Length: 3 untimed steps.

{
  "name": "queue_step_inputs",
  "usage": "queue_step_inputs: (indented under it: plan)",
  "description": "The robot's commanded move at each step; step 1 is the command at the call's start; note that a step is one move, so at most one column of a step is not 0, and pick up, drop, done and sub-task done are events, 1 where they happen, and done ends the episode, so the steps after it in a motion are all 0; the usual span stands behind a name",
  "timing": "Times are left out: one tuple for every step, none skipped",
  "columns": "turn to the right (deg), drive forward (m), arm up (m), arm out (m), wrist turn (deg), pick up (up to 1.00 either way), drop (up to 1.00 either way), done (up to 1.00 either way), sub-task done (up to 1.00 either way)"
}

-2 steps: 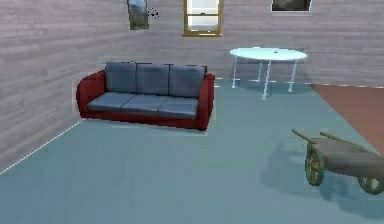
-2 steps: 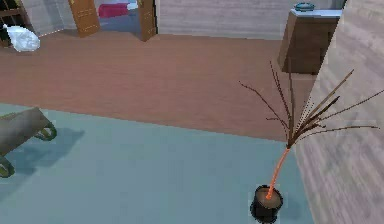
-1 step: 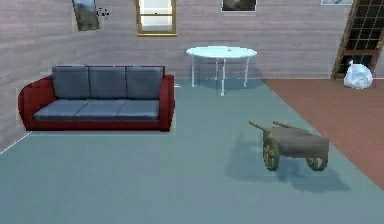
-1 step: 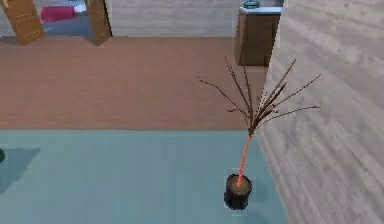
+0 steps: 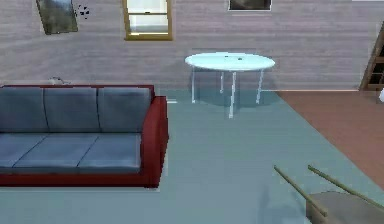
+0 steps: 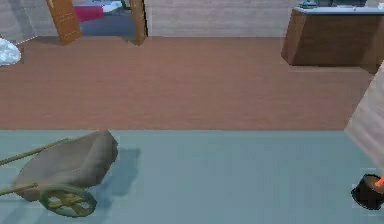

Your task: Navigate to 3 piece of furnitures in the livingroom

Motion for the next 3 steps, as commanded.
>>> queue_step_inputs:
  plan:
    - [0.0,0.8,0.0,0.0,0.0,0.0,0.0,0.0,0.0]
    - [-45.0,0.0,0.0,0.0,0.0,0.0,0.0,0.0,0.0]
    - [0.0,0.0,0.0,0.0,0.0,0.0,0.0,0.0,1.0]
